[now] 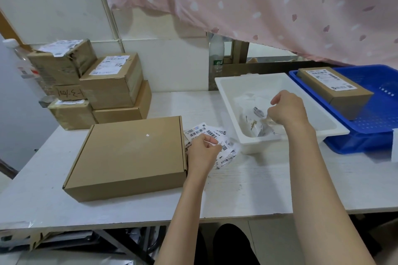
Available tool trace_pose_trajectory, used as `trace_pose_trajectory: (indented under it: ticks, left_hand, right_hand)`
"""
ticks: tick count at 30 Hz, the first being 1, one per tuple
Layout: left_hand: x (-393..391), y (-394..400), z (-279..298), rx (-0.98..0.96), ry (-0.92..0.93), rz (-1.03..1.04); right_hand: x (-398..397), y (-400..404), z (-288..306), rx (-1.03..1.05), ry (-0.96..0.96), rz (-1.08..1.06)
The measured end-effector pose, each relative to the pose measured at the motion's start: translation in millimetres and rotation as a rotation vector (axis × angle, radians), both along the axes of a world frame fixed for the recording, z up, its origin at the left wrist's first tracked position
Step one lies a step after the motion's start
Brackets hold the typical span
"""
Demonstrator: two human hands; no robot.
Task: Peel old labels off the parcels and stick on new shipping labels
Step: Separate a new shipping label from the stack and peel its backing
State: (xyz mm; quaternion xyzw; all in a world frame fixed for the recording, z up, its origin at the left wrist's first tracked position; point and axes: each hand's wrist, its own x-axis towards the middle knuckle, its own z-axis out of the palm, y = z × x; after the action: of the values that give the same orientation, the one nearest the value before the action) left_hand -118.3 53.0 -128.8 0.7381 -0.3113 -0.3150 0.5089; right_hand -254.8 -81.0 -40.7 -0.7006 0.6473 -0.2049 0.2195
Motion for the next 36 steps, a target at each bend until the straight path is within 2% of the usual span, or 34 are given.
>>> trace_pose_trajectory:
  ticks: [3, 9, 12, 15, 19, 21, 24, 28, 33, 36]
  left_hand:
    - [1.3, 1.2, -0.7, 0.0, -0.007, -0.024]
    - [-1.3, 5.9, 1.4, 0.038, -0.054, -0.119]
    - [-5.3, 8.3, 1.6, 0.092, -0.162, -0.208]
    - [-9.5, 10.1, 1.3, 0.178, -0.352, -0.258]
    - [-10.3, 10.5, -1.4, 0.161, -0.497, -0.228]
    - [-8.7, 9.9, -1.6, 0.106, -0.476, -0.164]
    - [-5.6, 7.0, -0.5, -0.076, -0.444, -0.019]
    - [-8.4, 9.8, 9.3, -0.295, -0.344, 0.117]
    - [0.3, 9.9, 22.5, -0.442, -0.157, 0.21]
    - [8.0, 9.0, 29.6, -0.467, -0.107, 0.254]
  right_hand:
    - [-0.5, 5.7, 2.8, 0.053, 0.02, 0.028]
    - [0.3, 16.1, 7.6, 0.0, 0.191, 0.008]
    - [-1.3, 15.8, 5.3, 0.035, 0.174, 0.029]
    - [-2.8, 18.6, 6.7, 0.047, 0.107, 0.048]
    - [-3.2, 22.2, 10.5, -0.048, 0.01, 0.072]
    - [0.3, 25.5, 11.5, -0.118, -0.087, 0.1]
    - [8.5, 32.4, 9.3, -0.184, -0.195, 0.15]
    - [23.9, 42.0, 1.4, -0.187, -0.328, 0.304]
    - [41.4, 51.5, -9.5, -0.079, -0.235, 0.58]
    - [47.5, 52.3, -13.5, -0.032, -0.251, 0.594]
